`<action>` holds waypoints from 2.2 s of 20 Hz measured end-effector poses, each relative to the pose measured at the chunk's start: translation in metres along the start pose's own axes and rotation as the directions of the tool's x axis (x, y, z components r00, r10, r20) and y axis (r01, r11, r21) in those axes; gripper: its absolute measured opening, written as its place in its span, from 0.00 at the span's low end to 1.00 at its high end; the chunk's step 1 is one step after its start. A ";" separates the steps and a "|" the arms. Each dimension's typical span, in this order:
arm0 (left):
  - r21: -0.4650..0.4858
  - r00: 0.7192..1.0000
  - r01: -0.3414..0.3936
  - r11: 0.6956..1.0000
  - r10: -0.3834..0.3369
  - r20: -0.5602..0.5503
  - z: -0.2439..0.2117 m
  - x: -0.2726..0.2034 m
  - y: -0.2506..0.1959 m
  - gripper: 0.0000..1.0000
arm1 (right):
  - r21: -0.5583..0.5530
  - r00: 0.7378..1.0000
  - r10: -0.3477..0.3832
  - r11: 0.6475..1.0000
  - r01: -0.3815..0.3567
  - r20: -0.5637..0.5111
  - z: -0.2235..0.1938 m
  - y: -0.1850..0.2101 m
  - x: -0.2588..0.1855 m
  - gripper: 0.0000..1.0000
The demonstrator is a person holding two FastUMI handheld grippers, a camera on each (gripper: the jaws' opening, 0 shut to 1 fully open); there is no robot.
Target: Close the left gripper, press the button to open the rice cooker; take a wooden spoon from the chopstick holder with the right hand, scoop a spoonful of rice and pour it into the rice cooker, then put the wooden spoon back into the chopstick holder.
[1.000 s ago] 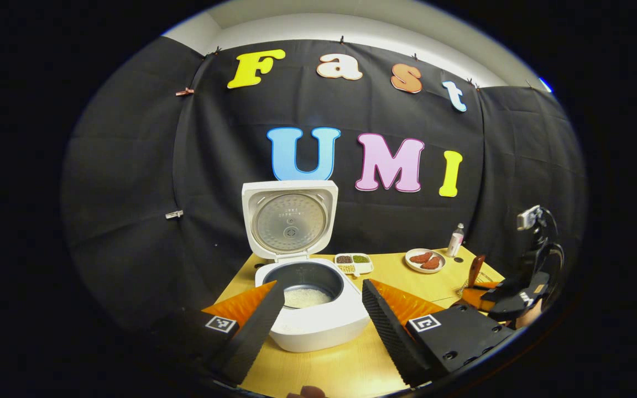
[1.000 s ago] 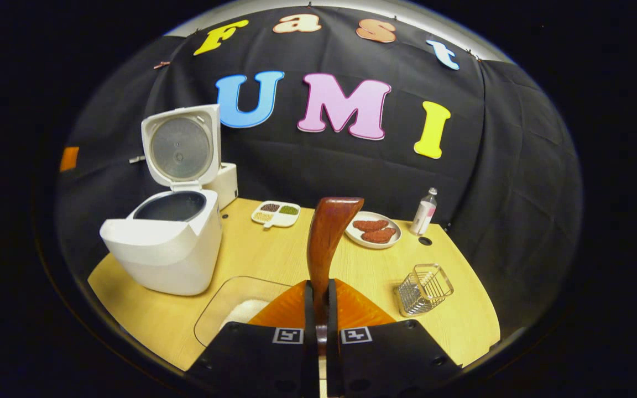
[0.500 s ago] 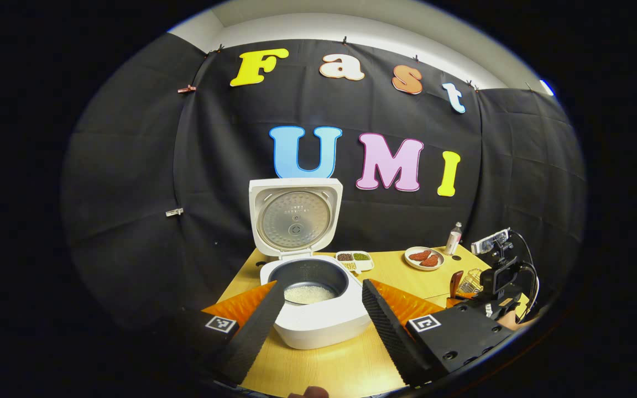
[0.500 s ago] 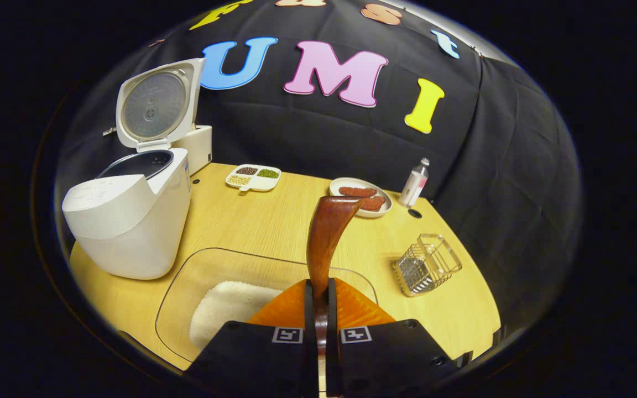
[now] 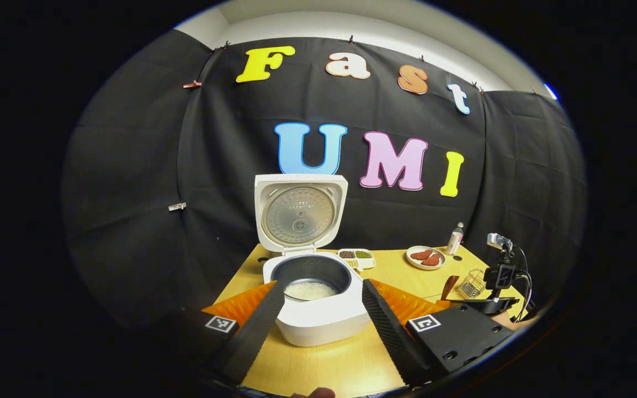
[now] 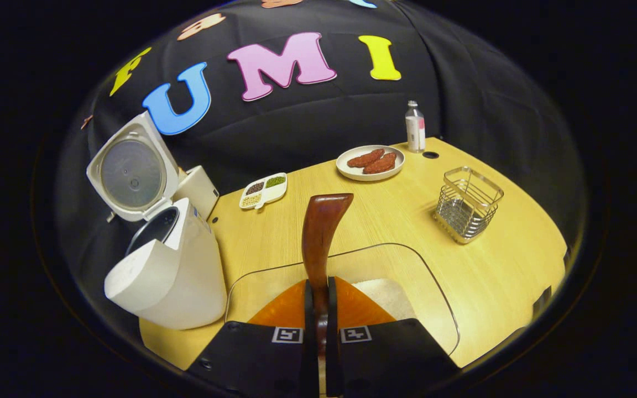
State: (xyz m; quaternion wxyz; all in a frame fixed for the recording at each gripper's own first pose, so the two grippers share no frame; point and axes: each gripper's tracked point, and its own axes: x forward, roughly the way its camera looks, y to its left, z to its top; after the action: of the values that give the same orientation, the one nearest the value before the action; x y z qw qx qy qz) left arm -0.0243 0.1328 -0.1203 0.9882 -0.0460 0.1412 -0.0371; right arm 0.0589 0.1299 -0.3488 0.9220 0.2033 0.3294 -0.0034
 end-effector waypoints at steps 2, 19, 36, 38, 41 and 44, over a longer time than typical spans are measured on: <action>-0.002 1.000 0.001 1.000 -0.001 0.002 0.001 0.000 -0.002 0.97 | 0.091 0.999 0.040 0.995 -0.039 -0.010 0.000 -0.002 -0.001 0.10; -0.005 1.000 0.000 1.000 0.000 0.007 0.000 -0.012 -0.014 0.97 | 0.474 0.973 0.185 0.850 -0.229 0.138 0.053 -0.016 -0.046 0.10; -0.015 1.000 -0.028 0.999 0.029 0.006 -0.010 -0.020 -0.002 0.98 | 0.519 0.894 0.355 0.728 -0.448 0.273 0.156 0.096 -0.097 0.10; -0.017 1.000 -0.030 0.999 0.030 0.004 -0.012 -0.021 -0.001 0.98 | 0.521 0.880 0.387 0.709 -0.475 0.275 0.164 0.123 -0.096 0.10; -0.018 1.000 -0.030 0.999 0.030 0.003 -0.014 -0.023 0.002 0.98 | 0.512 0.864 0.423 0.697 -0.502 0.272 0.170 0.161 -0.091 0.10; -0.024 0.999 -0.035 0.999 0.035 0.002 -0.015 -0.019 0.005 0.97 | 0.520 0.852 0.454 0.677 -0.520 0.261 0.170 0.200 -0.081 0.10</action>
State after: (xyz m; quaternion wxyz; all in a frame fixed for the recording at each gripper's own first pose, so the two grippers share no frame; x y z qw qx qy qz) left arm -0.0467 0.1379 -0.1303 0.9882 -0.0555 0.1414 -0.0179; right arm 0.1267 0.2389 -0.1059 0.8008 0.5505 0.1951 0.1325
